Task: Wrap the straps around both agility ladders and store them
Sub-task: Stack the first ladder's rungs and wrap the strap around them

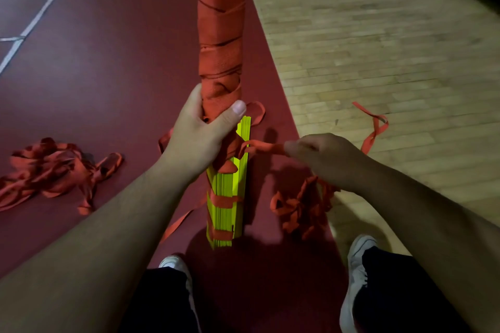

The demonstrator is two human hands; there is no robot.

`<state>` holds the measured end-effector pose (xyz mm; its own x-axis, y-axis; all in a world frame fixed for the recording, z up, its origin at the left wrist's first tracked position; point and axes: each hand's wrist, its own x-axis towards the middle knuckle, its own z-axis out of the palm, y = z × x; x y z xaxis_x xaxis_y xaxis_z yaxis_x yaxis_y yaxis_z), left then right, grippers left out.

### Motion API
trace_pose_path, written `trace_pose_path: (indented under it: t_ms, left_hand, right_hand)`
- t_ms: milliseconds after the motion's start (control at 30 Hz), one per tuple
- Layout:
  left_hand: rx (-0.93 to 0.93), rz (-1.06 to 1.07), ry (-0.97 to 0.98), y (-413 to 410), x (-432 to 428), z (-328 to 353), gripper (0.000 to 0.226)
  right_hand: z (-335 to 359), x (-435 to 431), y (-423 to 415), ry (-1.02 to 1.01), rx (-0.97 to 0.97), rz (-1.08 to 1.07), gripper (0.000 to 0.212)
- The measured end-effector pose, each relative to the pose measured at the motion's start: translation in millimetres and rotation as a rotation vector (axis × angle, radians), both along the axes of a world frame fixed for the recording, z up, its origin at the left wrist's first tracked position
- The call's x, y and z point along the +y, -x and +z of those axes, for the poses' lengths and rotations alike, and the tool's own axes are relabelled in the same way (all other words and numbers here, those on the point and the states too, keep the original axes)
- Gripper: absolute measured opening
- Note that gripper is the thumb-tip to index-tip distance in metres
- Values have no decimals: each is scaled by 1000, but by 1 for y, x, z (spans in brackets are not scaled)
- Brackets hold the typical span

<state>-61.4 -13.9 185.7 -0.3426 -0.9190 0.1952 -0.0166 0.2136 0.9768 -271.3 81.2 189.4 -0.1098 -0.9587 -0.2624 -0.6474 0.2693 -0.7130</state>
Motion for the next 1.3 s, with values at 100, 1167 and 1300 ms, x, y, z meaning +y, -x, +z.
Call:
trace_pose_path:
  t_ms: [100, 1167, 1300]
  left_hand:
    - [-14, -19, -15, -1, 0, 1, 30]
    - [-241, 220, -75, -9, -14, -8, 49]
    - [-215, 215, -171, -4, -16, -10, 58]
  right_hand:
    - [0, -1, 2, 64, 50, -24, 23]
    - [7, 6, -5, -157, -182, 66, 29]
    - [4, 3, -4, -184, 92, 63, 28]
